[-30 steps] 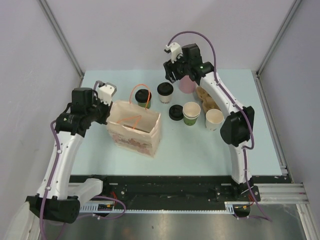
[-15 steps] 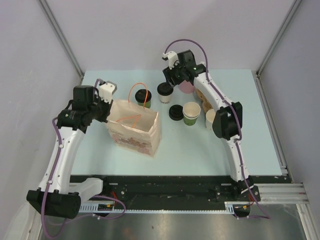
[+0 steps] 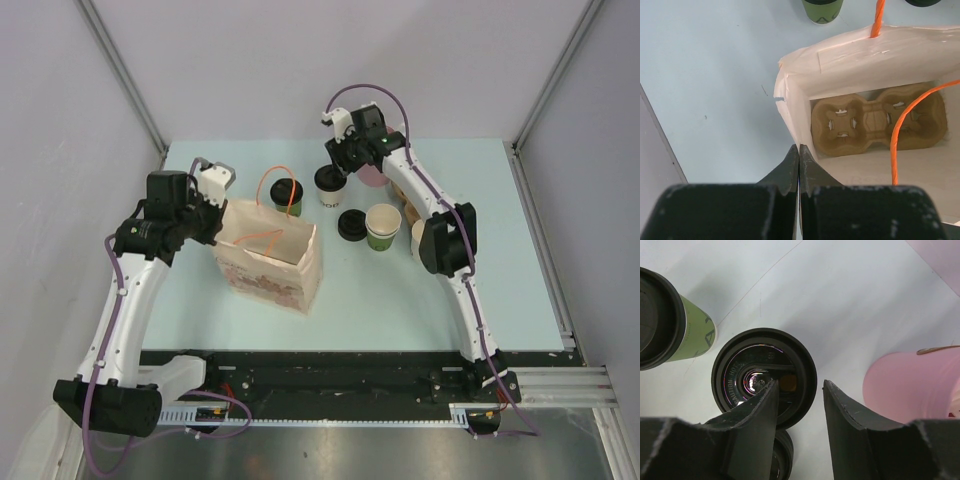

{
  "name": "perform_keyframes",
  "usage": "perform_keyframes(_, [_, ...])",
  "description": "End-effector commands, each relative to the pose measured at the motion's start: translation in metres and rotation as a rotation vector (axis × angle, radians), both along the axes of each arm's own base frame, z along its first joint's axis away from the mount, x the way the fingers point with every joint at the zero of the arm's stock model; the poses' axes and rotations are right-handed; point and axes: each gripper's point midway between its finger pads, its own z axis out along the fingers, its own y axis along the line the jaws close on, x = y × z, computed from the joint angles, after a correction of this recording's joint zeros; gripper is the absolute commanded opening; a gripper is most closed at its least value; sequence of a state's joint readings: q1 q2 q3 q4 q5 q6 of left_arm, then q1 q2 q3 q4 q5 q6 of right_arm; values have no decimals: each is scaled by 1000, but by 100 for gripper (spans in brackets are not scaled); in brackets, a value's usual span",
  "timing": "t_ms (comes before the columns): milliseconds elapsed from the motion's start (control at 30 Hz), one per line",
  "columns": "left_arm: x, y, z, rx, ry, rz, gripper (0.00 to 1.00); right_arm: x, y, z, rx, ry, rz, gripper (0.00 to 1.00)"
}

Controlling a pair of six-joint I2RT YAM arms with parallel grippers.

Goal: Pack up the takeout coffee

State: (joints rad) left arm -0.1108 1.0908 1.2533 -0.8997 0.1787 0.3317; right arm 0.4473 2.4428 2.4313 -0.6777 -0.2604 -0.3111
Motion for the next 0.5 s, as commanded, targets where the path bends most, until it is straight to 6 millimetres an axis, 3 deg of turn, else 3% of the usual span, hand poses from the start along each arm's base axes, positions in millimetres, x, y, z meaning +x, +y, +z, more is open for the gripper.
perform_keyframes(0, [-1,-3,12,-7,-37,-30,0,12,7,20,51,-56,7,45])
perform_keyframes(200, [-2,-2,12,-2,-40,-33,0,15,9,18,66,-55,1,39])
perform_keyframes(467, [-3,-4,9,-7,-32,-44,0,17,5,-4,28,-33,3,34])
